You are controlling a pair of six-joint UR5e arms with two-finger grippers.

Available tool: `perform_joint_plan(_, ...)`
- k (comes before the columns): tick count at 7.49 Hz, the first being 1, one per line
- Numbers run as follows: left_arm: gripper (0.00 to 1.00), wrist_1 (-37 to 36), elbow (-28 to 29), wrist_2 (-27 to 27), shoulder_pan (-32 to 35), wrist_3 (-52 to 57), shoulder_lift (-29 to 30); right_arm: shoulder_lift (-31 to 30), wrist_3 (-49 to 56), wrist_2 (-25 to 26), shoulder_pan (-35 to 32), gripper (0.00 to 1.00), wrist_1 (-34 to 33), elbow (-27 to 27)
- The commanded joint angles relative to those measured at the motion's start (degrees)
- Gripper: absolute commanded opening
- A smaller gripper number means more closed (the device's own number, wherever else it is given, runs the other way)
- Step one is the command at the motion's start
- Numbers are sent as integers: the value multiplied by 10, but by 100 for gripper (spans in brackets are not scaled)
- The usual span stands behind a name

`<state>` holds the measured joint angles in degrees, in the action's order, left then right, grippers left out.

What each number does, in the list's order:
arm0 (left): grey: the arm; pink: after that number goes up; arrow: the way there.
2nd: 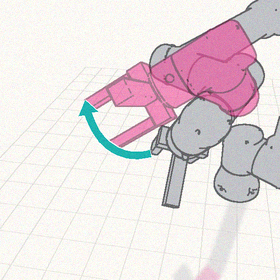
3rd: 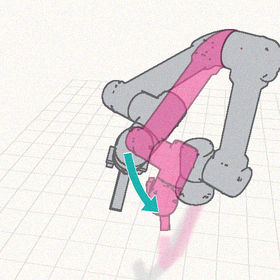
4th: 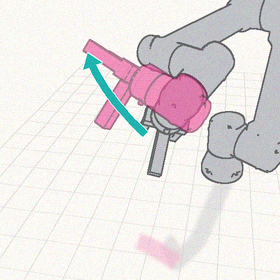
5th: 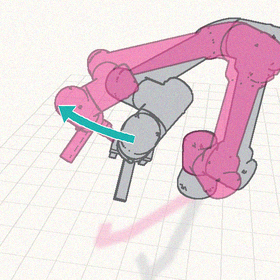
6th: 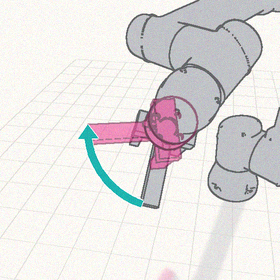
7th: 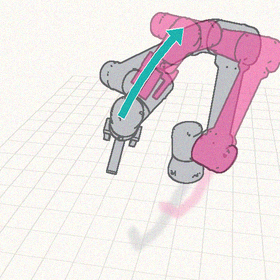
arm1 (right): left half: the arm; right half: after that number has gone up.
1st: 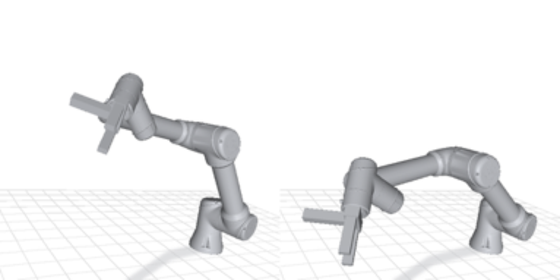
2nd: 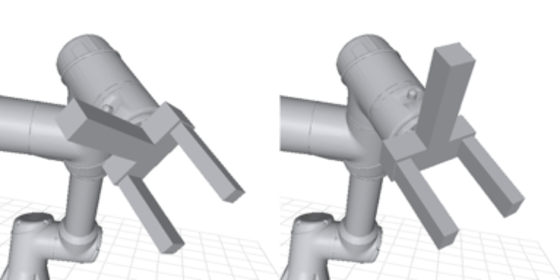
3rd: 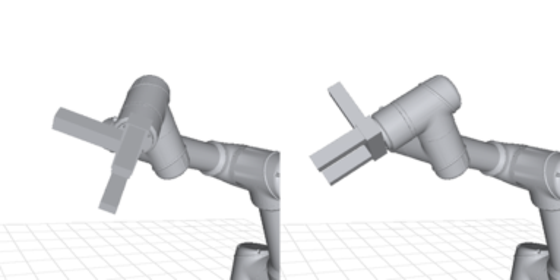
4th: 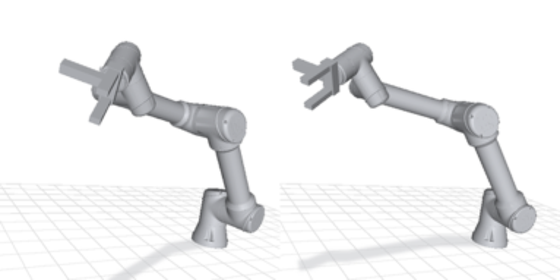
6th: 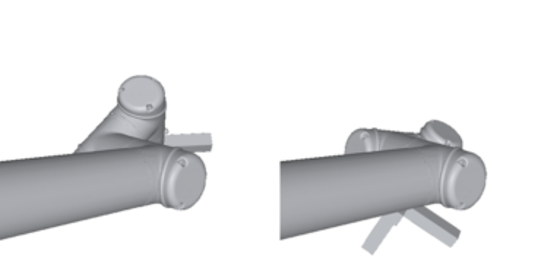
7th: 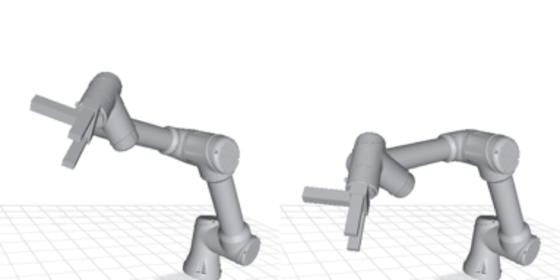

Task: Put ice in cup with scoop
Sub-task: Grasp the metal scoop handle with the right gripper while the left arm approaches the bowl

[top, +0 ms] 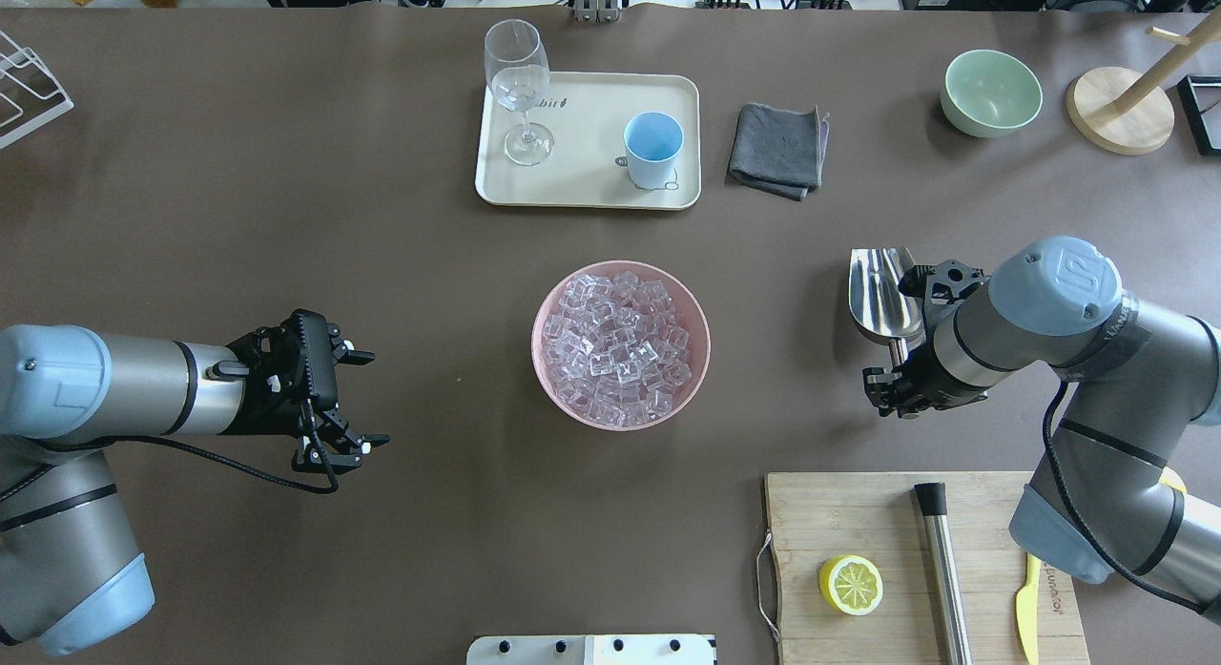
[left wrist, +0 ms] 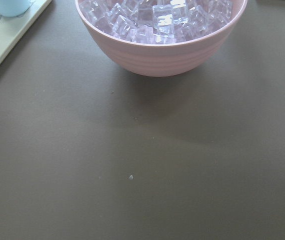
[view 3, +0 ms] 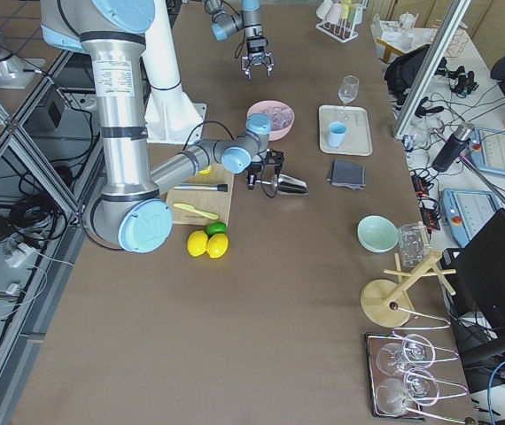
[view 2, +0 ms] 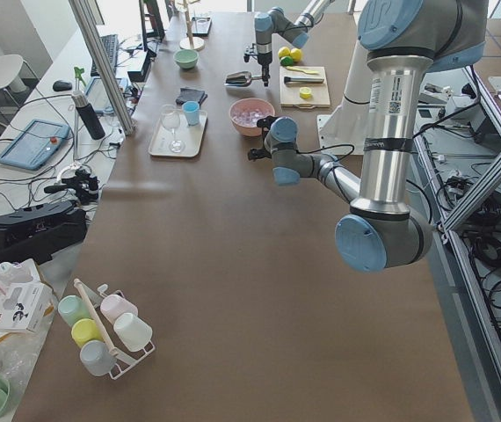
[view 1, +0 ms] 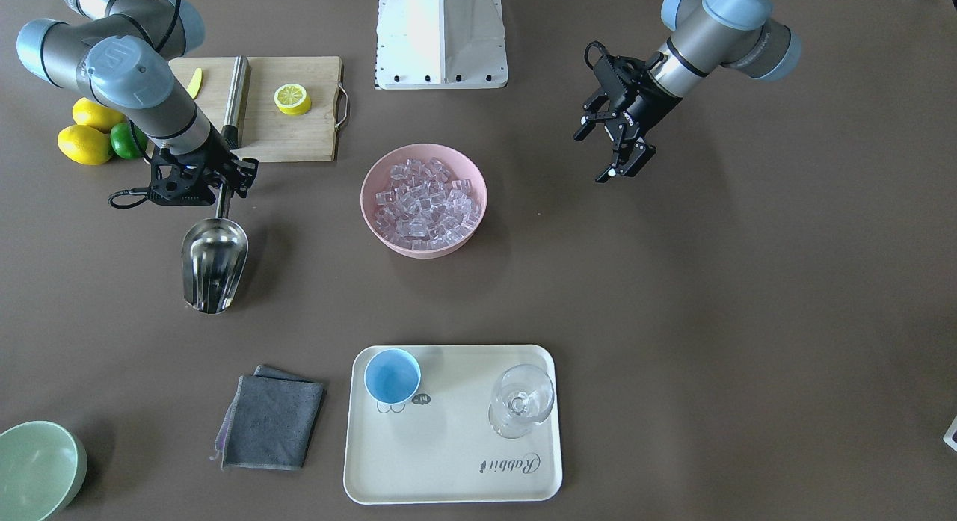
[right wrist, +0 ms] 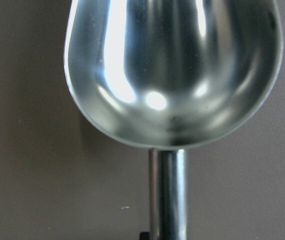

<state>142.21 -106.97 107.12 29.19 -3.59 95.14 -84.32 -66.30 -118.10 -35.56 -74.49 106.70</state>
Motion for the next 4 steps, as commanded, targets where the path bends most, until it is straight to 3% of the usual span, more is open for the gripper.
perform_joint_plan(1, 98, 9, 42, 34, -8, -4, 42, -19, 44, 0, -21, 0, -13, 38)
perform_joint_plan(4, 98, 71, 124, 28, -8, 0, 106, -23, 155, 8, -79, 0, -125, 135)
